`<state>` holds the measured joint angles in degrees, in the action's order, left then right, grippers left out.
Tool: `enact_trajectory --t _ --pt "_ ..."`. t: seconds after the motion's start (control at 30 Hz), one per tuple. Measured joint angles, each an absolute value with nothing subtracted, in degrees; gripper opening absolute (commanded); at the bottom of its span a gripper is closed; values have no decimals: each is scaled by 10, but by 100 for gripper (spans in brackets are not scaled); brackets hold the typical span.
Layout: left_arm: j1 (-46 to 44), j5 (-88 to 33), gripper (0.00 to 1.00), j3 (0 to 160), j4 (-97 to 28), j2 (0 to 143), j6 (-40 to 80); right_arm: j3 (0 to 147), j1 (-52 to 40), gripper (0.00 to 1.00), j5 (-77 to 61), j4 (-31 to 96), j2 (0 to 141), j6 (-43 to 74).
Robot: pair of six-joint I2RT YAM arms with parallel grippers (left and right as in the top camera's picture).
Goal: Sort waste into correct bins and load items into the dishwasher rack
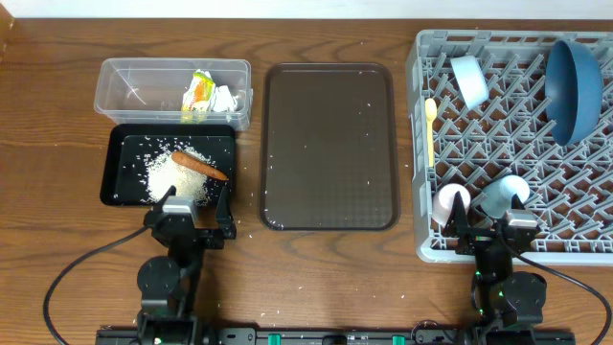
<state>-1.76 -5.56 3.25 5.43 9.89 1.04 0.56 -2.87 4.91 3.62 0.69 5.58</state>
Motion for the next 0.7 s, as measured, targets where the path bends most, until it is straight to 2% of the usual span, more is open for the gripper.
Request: enact_trajectory --t 0.7 --pt "-18 -36 95 6 -9 7 -1 6 -29 99 49 36 7 56"
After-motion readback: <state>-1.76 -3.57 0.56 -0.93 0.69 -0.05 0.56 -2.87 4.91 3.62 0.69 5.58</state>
